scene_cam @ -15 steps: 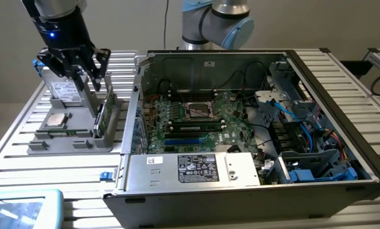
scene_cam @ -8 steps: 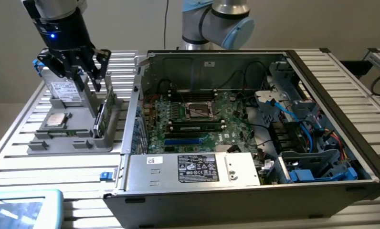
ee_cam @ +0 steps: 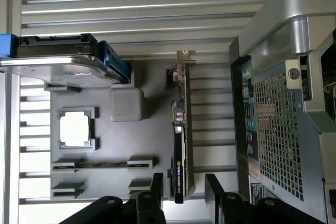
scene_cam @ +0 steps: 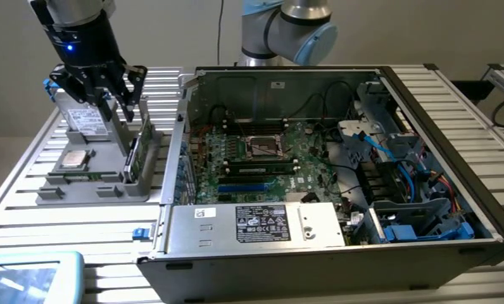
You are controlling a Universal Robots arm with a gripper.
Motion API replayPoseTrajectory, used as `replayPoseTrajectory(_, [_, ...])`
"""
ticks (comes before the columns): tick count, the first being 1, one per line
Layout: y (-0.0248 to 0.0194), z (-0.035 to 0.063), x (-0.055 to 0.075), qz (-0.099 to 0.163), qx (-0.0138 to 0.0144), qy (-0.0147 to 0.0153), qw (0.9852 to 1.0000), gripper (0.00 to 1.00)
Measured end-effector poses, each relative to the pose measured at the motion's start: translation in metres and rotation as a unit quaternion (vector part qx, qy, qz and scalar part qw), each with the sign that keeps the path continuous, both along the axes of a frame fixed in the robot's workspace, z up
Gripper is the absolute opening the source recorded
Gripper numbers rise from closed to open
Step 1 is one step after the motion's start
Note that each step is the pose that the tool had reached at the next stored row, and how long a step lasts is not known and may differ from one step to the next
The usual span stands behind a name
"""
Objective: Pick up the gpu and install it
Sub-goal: 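Pick up the gpu and move the gpu toward the slot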
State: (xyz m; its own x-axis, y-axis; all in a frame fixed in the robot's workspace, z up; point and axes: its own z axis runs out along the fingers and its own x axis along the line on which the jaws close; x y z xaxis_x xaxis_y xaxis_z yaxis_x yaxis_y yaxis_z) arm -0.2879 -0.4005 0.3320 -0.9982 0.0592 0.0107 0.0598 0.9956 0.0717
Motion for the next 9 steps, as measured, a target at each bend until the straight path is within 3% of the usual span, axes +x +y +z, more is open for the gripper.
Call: replayPoseTrajectory(9, [0.0002, -0.0050, -0.0012, -0.001, 0.0000, -0.0013, 1.0000, 0.45])
